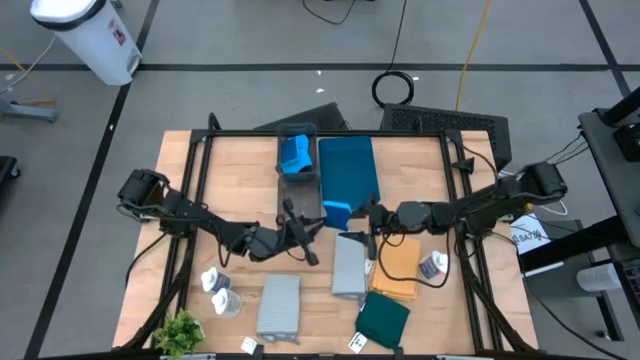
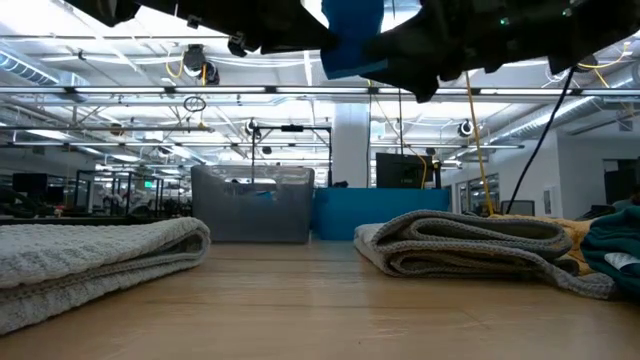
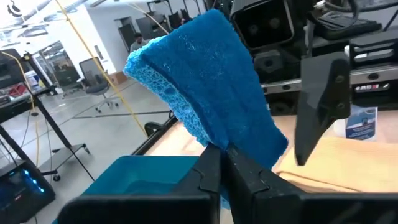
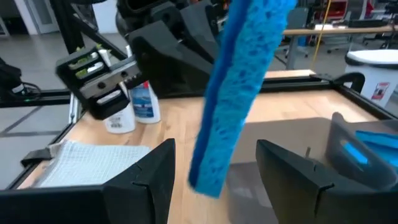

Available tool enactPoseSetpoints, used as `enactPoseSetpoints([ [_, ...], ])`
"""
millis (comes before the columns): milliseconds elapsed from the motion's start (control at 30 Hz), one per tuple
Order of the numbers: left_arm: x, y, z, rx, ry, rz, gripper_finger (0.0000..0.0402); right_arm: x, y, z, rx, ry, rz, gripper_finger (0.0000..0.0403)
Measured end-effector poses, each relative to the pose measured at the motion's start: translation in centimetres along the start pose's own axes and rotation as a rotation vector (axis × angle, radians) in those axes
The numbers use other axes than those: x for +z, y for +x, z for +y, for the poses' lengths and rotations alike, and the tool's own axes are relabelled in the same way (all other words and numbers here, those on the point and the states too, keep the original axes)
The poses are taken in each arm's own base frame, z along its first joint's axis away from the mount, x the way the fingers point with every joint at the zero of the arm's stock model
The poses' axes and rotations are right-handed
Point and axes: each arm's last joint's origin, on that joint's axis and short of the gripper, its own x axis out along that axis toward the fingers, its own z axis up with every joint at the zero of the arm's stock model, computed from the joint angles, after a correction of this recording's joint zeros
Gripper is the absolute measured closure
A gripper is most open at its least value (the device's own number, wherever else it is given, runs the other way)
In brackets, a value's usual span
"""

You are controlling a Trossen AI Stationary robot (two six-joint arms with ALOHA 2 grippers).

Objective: Pick & Place Kitchen Items
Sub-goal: Put the blue sponge into the top black bin

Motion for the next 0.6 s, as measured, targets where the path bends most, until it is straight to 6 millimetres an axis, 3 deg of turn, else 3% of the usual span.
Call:
enactPoseSetpoints([
  [333, -0.11, 0.02, 0.0, -0.004, -0.013, 0.009, 0.0386, -0.41, 0.85, -0.06, 0.0, 0.072, -0.06, 0.0221],
  [600, -0.09, 0.02, -0.01, -0.008, -0.026, 0.007, 0.0387, -0.7, 1.08, -0.04, 0.001, 0.037, -0.061, 0.034],
])
